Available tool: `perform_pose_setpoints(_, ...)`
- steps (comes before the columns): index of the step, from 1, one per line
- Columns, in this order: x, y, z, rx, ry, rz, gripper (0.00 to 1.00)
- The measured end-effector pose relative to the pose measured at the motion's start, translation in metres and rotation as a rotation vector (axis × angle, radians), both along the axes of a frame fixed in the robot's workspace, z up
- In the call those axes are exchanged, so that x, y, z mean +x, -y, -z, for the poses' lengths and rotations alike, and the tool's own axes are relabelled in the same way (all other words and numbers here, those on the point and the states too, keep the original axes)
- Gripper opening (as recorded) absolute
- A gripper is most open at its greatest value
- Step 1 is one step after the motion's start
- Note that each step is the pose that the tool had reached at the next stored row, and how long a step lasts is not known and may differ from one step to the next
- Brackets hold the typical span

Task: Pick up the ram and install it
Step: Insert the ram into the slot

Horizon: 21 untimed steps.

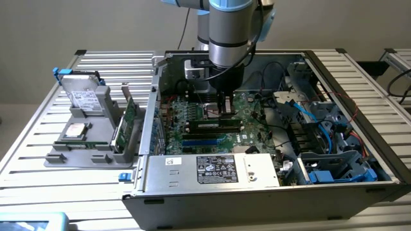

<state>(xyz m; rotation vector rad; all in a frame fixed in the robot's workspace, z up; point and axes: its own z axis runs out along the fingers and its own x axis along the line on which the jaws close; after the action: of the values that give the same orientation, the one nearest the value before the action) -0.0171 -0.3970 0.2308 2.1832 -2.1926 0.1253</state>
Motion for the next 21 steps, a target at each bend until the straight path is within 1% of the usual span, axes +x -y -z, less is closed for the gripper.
perform_pose_setpoints(9,0.0,0.0,0.001,0.0,0.0,0.0,0.13)
perform_pose_setpoints(16,0.0,-0.0012,0.002,0.0002,0.0,0.0,0.13)
perform_pose_setpoints(21,0.0,-0.0012,0.0019,0.0,0.0,0.0,0.13)
